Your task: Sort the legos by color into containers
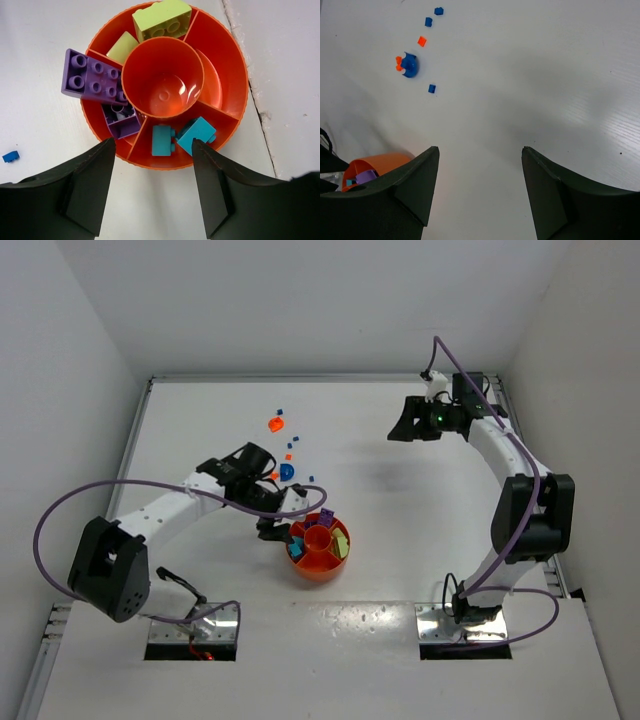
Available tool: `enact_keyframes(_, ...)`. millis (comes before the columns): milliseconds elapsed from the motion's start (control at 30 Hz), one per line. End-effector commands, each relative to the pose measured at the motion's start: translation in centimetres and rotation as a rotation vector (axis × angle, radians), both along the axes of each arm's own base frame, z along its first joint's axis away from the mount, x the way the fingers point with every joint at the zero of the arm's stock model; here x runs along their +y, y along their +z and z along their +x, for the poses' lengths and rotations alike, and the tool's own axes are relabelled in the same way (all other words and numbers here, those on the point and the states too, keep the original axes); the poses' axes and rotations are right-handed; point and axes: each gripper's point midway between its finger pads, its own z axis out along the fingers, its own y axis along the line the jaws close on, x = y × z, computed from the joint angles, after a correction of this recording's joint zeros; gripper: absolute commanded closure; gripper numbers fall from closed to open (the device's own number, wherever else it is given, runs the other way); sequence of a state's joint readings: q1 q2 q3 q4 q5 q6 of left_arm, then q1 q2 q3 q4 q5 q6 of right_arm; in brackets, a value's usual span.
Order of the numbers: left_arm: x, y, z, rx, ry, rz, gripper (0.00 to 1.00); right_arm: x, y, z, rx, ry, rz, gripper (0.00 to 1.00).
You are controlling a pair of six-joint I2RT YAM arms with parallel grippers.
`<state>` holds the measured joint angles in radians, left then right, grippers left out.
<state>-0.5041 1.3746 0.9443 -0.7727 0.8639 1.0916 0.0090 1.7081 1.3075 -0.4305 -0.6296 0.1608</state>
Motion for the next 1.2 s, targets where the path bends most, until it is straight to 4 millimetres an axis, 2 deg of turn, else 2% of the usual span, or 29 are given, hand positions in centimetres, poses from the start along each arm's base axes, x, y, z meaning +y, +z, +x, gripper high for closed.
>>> enact_keyframes(0,-0.5,1.8,0.9,-0.049,-0.005,-0.072,0.31,0.3,1.9,-0.2,-0.062,0.021,0.002,0.33)
enact_keyframes(100,0.1,3.6,2.3,-0.077,0.077,-0.104,0.31,0.4,2.0,-0.2,-0.067,0.033,0.005,0.33)
enact_keyframes(200,1.0,7.7,5.7,-0.131,0.239,-0.171,0.31,0.3,1.8,-0.4,-0.079,0.053,-0.013,0.33)
enact_keyframes(233,1.5,9.3,7.4,-0.155,0.309,-0.181,0.31,0.1,1.7,-0.3,-0.079,0.045,-0.022,0.33)
enact_keyframes(300,2.5,10.5,10.0,-0.110,0.505,-0.150,0.30,0.0,1.6,-0.2,-0.085,0.045,-0.035,0.33)
enact_keyframes(333,2.8,12.5,11.5,-0.058,0.629,-0.167,0.29,-0.2,1.7,-0.1,-0.093,0.046,-0.052,0.33)
enact_keyframes(367,4.0,11.2,13.9,-0.023,0.789,-0.096,0.29,-0.3,1.6,-0.2,-0.090,0.055,-0.060,0.33)
enact_keyframes(400,4.4,11.2,15.3,0.011,0.884,-0.080,0.33,-0.5,1.8,0.2,-0.101,0.057,-0.080,0.33)
enact_keyframes(433,4.4,13.0,16.9,0.012,0.945,-0.093,0.39,-1.0,1.6,-0.1,-0.106,0.081,-0.125,0.33)
enact_keyframes(467,4.6,13.2,17.9,0.018,0.966,-0.058,0.42,-1.3,1.7,-0.1,-0.116,0.091,-0.152,0.31)
enact_keyframes(500,5.2,9.7,18.5,0.107,1.004,0.083,0.46,-1.7,1.8,0.0,-0.123,0.094,-0.180,0.30)
enact_keyframes(533,5.6,10.8,20.3,0.115,1.048,0.058,0.46,-2.9,1.9,0.5,-0.138,0.074,-0.227,0.30)
enact_keyframes(600,5.8,9.5,21.6,0.223,1.103,0.062,0.46,-3.7,2.0,0.9,-0.130,0.059,-0.275,0.29)
enact_keyframes(633,6.1,7.7,22.5,0.285,1.126,0.078,0.46,-4.7,1.2,1.2,-0.112,0.046,-0.331,0.27)
enact_keyframes(667,7.2,7.7,24.0,0.323,1.201,0.045,0.44,-5.1,1.3,1.4,-0.095,0.032,-0.355,0.27)
enact_keyframes(700,7.3,7.7,25.1,0.340,1.211,0.013,0.30,-6.0,0.8,1.7,-0.075,0.004,-0.398,0.27)
enact_keyframes(733,7.5,7.4,25.9,0.360,1.225,-0.003,0.22,-6.5,0.5,2.1,-0.058,-0.024,-0.415,0.27)
enact_keyframes(767,8.3,6.7,27.8,0.373,1.257,-0.012,0.15,-6.9,-0.2,1.9,-0.027,-0.043,-0.430,0.27)
enact_keyframes(800,8.1,6.5,28.6,0.381,1.265,-0.019,0.08,-7.2,0.1,2.2,-0.036,-0.055,-0.444,0.27)
enact_keyframes(867,9.0,6.2,30.7,0.344,1.312,-0.010,0.01,-7.4,-0.3,2.2,-0.039,-0.052,-0.459,0.27)
enact_keyframes(900,9.3,6.3,32.5,0.308,1.333,-0.019,0.01,-7.8,-0.3,2.2,-0.037,-0.061,-0.459,0.27)
enact_keyframes(967,9.4,6.3,34.2,0.254,1.356,-0.015,0.01,-7.6,-0.7,1.8,-0.018,-0.050,-0.451,0.27)
enact_keyframes(1000,9.2,7.1,35.2,0.212,1.368,-0.032,0.01,-7.6,-0.8,1.5,-0.020,-0.050,-0.451,0.27)
enact_keyframes(1033,9.7,5.9,36.2,0.189,1.389,-0.009,0.01,-7.5,-1.2,1.3,-0.010,-0.042,-0.442,0.28)
enact_keyframes(1067,9.5,6.6,37.0,0.171,1.389,-0.029,0.01,-7.3,-1.2,0.9,-0.008,-0.036,-0.435,0.28)
enact_keyframes(1100,9.5,6.3,37.4,0.160,1.380,-0.024,0.03,-7.2,-1.1,1.1,-0.012,-0.046,-0.429,0.30)
enact_keyframes(1133,8.6,5.3,37.8,0.172,1.360,-0.022,0.07,-7.2,-1.5,0.8,-0.002,-0.044,-0.429,0.30)
enact_keyframes(1167,8.6,4.9,38.0,0.174,1.360,-0.019,0.14,-7.1,-1.4,0.5,-0.004,-0.039,-0.421,0.30)
